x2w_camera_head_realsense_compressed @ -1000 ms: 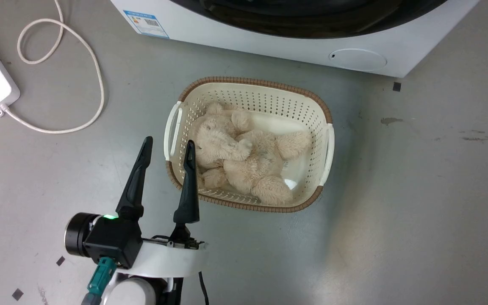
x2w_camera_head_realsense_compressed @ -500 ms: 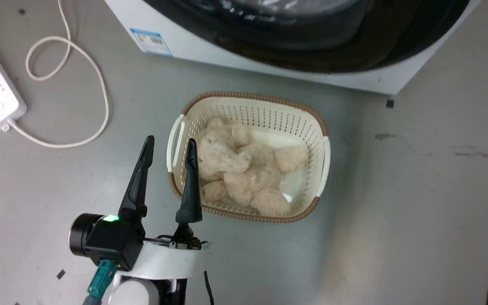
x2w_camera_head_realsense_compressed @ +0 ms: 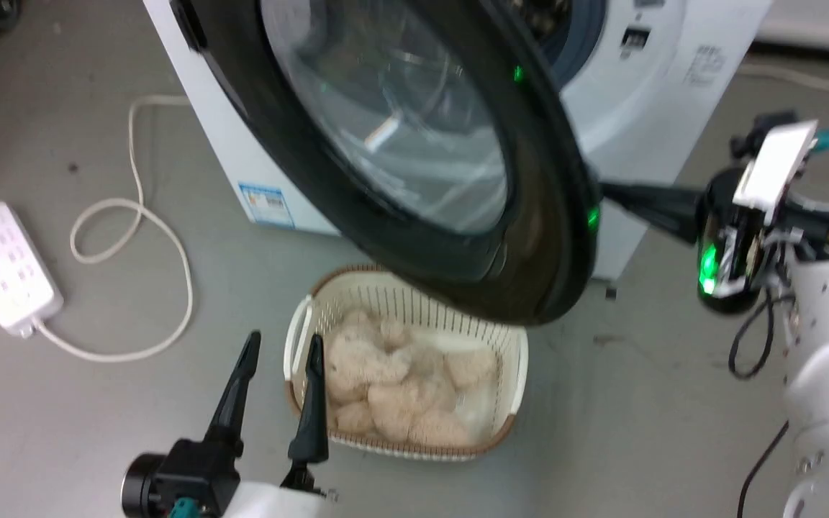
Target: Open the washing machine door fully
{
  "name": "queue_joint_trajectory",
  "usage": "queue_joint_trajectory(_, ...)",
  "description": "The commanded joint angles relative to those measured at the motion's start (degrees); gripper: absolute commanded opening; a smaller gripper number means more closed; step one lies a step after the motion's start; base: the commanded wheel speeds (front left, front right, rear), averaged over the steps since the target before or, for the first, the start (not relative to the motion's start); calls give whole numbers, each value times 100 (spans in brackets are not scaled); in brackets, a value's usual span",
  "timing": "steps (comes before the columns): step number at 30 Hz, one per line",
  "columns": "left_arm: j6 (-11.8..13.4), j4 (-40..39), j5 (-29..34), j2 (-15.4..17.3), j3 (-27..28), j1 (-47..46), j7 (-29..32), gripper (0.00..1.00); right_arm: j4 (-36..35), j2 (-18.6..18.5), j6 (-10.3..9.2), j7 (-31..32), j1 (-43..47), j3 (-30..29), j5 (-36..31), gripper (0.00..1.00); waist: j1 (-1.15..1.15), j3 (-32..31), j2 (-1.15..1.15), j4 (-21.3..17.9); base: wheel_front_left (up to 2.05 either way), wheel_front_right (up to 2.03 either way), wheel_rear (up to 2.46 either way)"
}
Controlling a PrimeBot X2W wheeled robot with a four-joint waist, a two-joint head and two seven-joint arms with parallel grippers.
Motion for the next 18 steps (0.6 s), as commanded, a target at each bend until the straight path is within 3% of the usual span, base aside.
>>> queue_joint_trajectory(1,-32,12,18,4,28,112,-30,100,-35,29,5,113,190,82,143,0,2,-290,0,-5,0,0,0)
queue_joint_trajectory(9,-139,50,18,4,59,408,-30,100,-189,35,5,226,858,1607,1713,0,2,-548,0,188,0,0,0)
queue_joint_trajectory(18,-148,94,-5,4,-52,524,-30,100,-988,36,5,-497,1858,3746,3262,0,2,-692,0,453,0,0,0)
